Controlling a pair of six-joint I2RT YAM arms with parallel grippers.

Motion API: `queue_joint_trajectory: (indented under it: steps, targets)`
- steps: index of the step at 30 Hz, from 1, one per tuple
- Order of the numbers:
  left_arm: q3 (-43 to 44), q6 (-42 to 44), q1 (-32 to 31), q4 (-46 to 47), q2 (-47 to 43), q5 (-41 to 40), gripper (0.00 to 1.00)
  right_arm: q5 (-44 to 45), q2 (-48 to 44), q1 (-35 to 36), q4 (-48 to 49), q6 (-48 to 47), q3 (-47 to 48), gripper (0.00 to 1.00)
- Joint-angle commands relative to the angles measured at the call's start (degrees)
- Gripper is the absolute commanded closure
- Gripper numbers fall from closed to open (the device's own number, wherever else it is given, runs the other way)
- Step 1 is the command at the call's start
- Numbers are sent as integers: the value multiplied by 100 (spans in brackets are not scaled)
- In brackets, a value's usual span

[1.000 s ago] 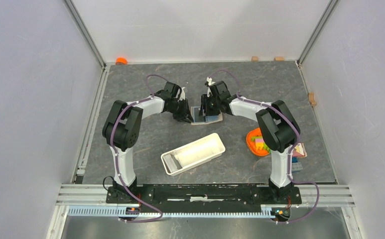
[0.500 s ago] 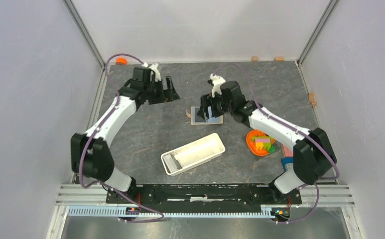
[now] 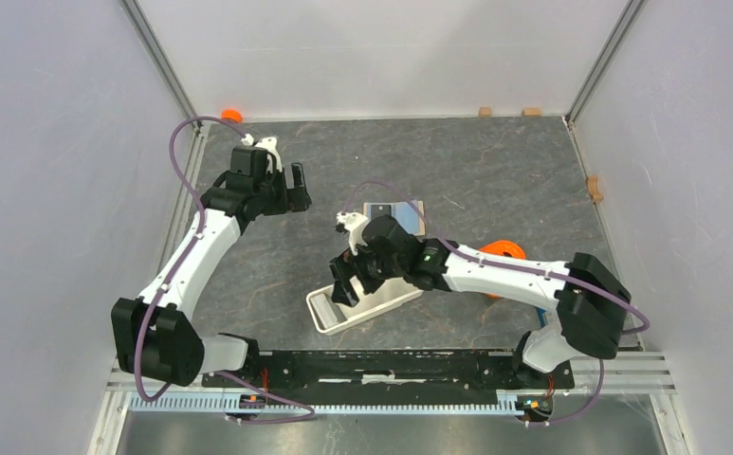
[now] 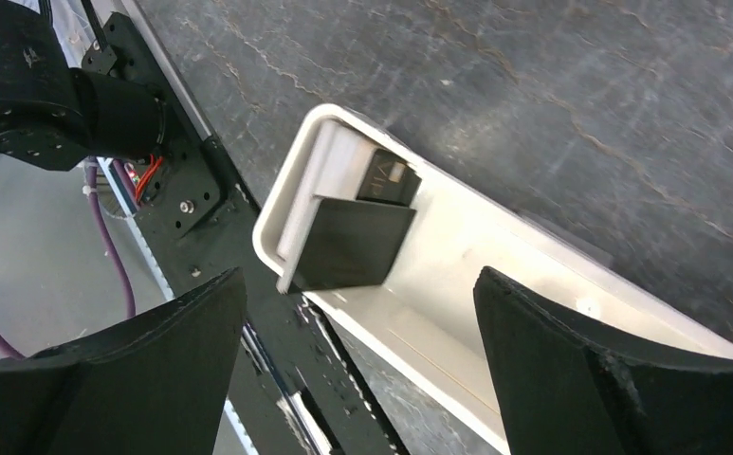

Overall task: Put the credit cards into the card holder
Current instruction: Insert the credit card into the card holder, then pick up the credit card from the storage box.

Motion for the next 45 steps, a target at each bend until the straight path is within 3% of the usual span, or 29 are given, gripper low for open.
queue_joint_trajectory:
  steps: [1, 11, 29, 38, 45]
  targets:
    - [-13, 270, 6, -7, -173, -210, 0, 400, 493, 381, -138, 183, 661, 7]
    - [-79, 275, 1, 26, -371, -278, 0, 1108, 1545, 977, -1146, 250, 1719, 12]
    - [-97, 257, 2, 45, -479, -235, 0, 808, 1924, 1458, -1353, 413, 2251, 22]
    - [-106, 249, 6, 47, -486, -239, 0, 946, 1884, 1549, -1454, 424, 2332, 32]
    - [-106, 257, -3, 46, -496, -258, 0, 1027, 1828, 1584, -1498, 439, 2342, 49]
